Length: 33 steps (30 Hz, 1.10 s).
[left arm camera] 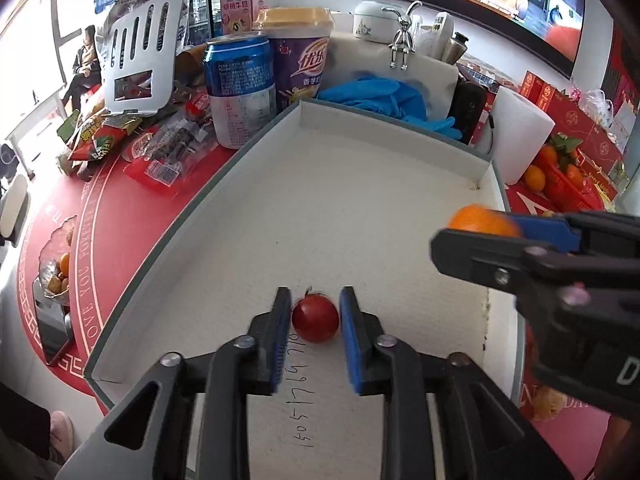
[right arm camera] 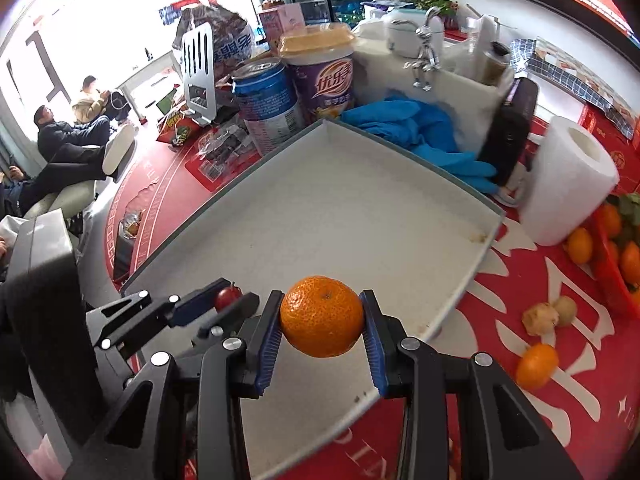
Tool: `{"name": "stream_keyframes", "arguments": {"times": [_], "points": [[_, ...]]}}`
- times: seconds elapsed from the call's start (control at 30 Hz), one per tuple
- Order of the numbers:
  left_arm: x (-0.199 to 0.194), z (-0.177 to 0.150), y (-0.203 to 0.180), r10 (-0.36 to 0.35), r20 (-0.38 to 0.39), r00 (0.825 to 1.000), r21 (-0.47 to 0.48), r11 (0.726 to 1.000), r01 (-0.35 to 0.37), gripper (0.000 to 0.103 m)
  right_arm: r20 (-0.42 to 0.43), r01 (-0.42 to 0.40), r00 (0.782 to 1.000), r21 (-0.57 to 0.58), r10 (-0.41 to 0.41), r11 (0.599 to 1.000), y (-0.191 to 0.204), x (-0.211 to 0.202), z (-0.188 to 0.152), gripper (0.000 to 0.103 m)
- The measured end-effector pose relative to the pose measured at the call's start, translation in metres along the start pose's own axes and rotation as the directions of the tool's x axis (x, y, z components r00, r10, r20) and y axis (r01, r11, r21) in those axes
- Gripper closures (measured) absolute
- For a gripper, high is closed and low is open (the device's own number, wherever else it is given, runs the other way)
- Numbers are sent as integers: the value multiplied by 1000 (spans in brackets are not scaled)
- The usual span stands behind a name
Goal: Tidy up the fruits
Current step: 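Carry the tomato and mandarin into the white tray and open both tools, then grasp the dried papery fruit with the left tool while the right tool grasps an orange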
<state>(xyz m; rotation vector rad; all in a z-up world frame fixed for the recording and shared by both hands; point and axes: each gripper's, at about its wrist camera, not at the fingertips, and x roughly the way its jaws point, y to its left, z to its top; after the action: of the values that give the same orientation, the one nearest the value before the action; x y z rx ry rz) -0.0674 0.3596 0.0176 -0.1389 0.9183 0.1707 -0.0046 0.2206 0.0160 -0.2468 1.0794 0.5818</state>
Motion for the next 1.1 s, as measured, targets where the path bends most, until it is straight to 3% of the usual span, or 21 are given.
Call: {"name": "stream_keyframes", "arguments": {"times": [0.03, 0.07, 0.1, 0.13, 0.23, 0.4, 0.47, 0.57, 0.83, 0.93, 1.1], "points": [[0, 0, 0, -6, 2, 1000, -5, 1000, 6, 41, -1, 2, 1000, -3, -2, 1000, 1, 2, 1, 60], [-1, -1, 2, -7, 11, 1000, -16, 1000, 7, 30, -3, 0, 1000, -7, 0, 1000, 1, 3, 2, 56], [-3, -1, 4, -8, 30, 1000, -31, 999, 9, 20, 0, -5, 1000, -6, 5, 1000, 2, 3, 3, 44], [-6, -1, 6, -12, 55, 998, -51, 999, 15, 20, 9, -9, 1000, -2, 9, 1000, 1, 0, 4, 27], [-12, 1, 8, -42, 52, 998, -66, 997, 45, 20, 58, 19, 998, 11, -20, 1000, -5, -14, 6, 10], [-25, 0, -7, -82, 33, 996, -27, 996, 83, 20, 111, 5, 994, 90, -15, 996, -33, -48, 2, 10], [-33, -2, -18, -100, 31, 994, 11, 995, 100, 20, 136, 10, 990, 134, -29, 991, -50, -62, -6, 1], [-46, -9, -42, -130, 41, 991, 92, 988, 126, 20, 161, 36, 984, 208, -70, 977, -79, -83, -31, 0], [-68, -52, -123, -215, 19, 976, 343, 919, 196, 20, 102, 164, 973, 323, -206, 932, -130, -107, -113, 0], [-66, -66, -140, -209, 3, 978, 372, 908, 193, 20, 78, 219, 964, 314, -255, 924, -135, -110, -139, 0], [-50, -71, -145, -184, -38, 982, 340, 922, 186, 20, 45, 259, 958, 296, -284, 920, -137, -108, -176, 0]]}}
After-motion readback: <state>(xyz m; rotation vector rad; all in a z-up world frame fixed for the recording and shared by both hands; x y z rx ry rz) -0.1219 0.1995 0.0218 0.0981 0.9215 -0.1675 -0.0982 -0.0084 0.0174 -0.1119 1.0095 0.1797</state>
